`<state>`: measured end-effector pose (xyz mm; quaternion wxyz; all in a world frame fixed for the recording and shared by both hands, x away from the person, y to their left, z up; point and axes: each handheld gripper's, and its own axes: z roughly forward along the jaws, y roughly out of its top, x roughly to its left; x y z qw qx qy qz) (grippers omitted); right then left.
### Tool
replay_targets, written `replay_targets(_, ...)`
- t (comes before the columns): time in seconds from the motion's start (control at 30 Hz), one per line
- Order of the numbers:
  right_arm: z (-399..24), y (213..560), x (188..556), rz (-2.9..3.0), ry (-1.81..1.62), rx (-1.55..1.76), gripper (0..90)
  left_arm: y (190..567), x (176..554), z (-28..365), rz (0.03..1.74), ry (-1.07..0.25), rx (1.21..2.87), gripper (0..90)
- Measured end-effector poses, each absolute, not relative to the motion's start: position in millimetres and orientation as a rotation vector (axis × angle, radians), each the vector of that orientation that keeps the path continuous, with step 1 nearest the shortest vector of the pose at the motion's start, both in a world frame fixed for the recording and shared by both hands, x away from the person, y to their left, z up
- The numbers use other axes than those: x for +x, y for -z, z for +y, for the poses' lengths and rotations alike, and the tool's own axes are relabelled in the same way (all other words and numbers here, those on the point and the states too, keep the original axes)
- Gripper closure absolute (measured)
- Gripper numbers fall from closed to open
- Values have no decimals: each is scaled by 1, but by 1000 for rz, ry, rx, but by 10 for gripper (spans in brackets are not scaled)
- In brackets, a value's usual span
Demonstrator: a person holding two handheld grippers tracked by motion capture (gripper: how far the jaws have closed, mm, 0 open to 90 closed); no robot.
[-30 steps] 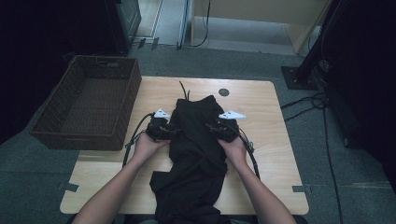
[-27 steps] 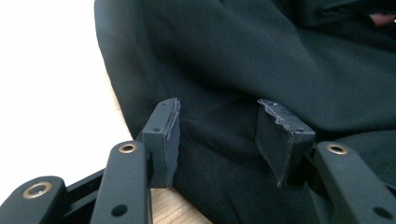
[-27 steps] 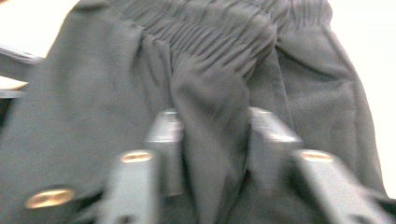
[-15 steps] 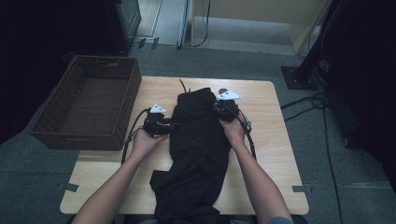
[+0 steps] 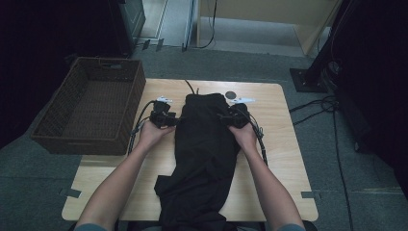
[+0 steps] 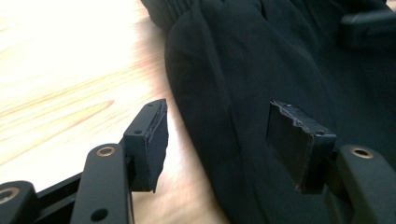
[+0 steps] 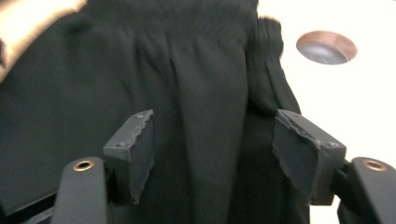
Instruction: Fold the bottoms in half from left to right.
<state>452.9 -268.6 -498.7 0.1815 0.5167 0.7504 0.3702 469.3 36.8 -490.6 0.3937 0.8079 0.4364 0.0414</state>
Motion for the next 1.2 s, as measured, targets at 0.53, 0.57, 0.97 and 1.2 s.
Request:
replay_targets(0.53,-273,514,457,2122,-975,1458,238,507,474,16,1095,-135,2093,391)
replay_targets(0.57,-276,513,457,2116,-984,1476,220,507,474,16,1096,-132,2090,391)
replay_targets(0.97,-276,519,458,2138,-963,1454,211,507,475,12,1112,-130,2086,393)
replay_targets(1.2,-264,516,455,2161,-1055,1414,701,507,474,11,1083,-106,2102,532)
